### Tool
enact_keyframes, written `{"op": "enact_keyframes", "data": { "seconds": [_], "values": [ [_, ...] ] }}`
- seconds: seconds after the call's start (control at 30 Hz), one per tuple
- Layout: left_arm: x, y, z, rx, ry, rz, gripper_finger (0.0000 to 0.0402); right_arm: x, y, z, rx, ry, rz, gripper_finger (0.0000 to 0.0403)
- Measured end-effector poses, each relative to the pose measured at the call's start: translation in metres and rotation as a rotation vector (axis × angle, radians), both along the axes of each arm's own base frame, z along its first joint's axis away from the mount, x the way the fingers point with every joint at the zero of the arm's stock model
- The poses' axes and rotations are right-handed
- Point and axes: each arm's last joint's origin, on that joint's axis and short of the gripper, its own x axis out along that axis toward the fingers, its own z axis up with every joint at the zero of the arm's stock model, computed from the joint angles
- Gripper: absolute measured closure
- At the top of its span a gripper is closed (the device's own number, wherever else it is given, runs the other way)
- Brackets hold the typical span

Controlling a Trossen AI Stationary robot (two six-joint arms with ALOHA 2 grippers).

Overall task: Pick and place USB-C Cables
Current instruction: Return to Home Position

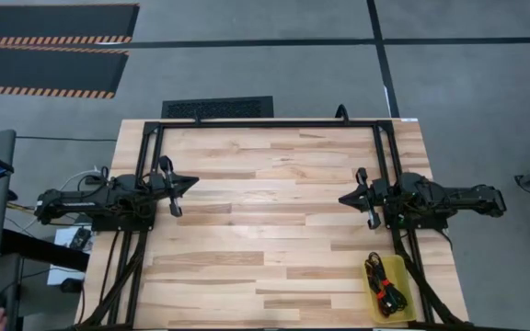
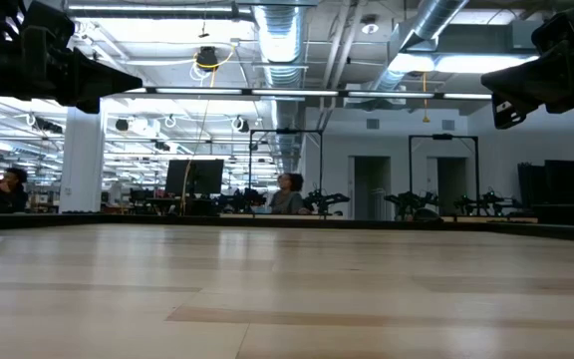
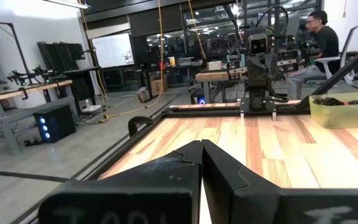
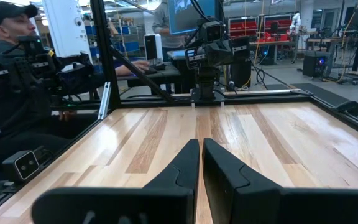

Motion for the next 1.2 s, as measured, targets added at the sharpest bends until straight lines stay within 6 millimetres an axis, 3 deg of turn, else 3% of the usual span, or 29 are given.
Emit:
{"op": "enact_keyframes", "data": {
  "seconds": [1.2],
  "values": [
    [0.0019, 0.0001, -0.0022, -0.001, 0.028, 0.0, 0.0401, 0.0, 0.0, 0.0, 0.0, 0.0, 0.0, 0.0356]
  ]
}}
